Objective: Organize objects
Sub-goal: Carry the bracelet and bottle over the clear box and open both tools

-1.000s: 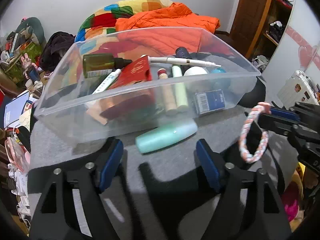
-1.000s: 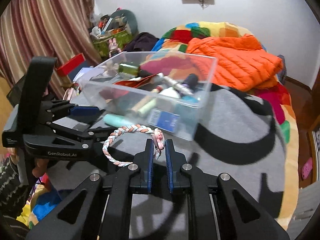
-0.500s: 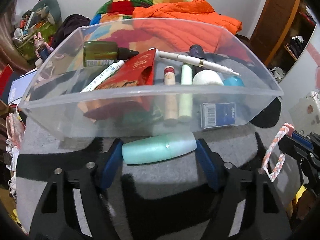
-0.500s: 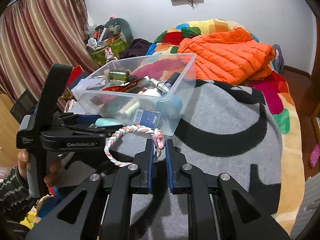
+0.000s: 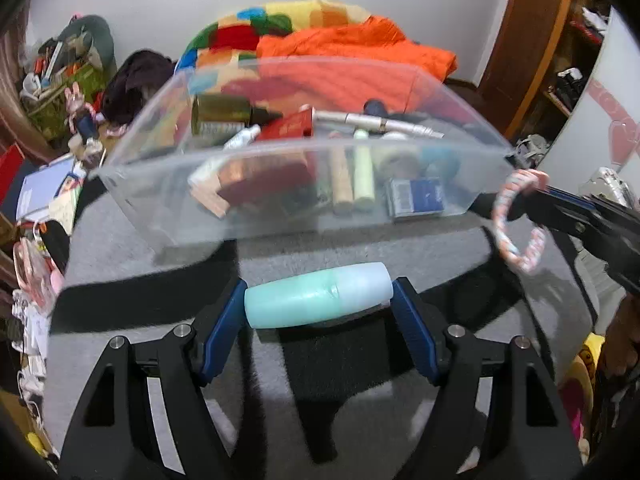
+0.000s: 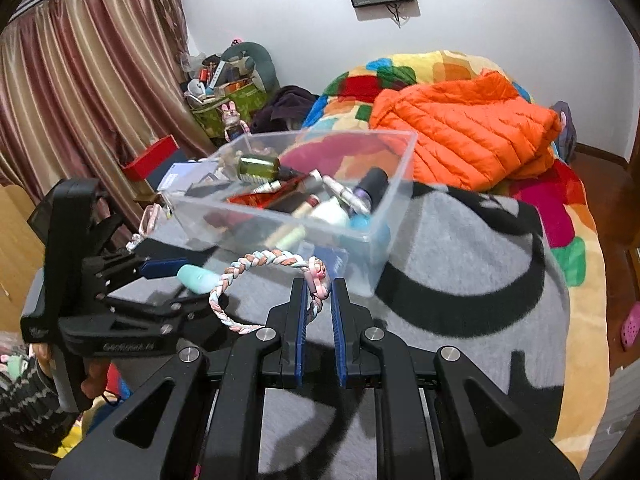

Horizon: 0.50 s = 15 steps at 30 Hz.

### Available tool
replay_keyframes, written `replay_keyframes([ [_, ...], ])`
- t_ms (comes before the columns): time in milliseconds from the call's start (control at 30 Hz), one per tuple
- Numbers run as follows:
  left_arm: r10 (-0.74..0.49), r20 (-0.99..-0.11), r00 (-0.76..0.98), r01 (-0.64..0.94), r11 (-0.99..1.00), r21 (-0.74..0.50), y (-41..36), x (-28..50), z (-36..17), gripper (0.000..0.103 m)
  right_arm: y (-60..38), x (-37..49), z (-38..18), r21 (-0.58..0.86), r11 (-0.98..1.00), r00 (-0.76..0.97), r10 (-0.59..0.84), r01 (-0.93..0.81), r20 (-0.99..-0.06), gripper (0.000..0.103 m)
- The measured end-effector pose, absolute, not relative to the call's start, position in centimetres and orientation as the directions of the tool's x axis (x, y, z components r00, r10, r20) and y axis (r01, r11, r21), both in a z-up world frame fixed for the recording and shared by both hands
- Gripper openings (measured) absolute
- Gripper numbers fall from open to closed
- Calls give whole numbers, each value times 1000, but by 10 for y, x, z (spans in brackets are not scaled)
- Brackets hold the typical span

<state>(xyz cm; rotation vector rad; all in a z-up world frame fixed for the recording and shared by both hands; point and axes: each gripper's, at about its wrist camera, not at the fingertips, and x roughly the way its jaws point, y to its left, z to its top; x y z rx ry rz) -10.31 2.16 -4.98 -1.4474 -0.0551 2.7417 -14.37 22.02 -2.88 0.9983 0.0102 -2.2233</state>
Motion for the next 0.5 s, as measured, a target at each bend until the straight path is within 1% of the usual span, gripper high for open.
replay_keyframes([
  [300,64,-713,-698,-81,-997,-10,24,-87,8,73,211,-157,0,261,-771,-518,-597,581,-612,11],
  [400,53,-685,-726,-56,-998,-19,18,-96,21,73,206,-164,8,237,-789,-556,-578,567,-597,11],
  [500,44,-681,-731,-36,-999,-25,12,-109,26,73,195,-173,10,185,-812,-588,-539,554,-603,11],
])
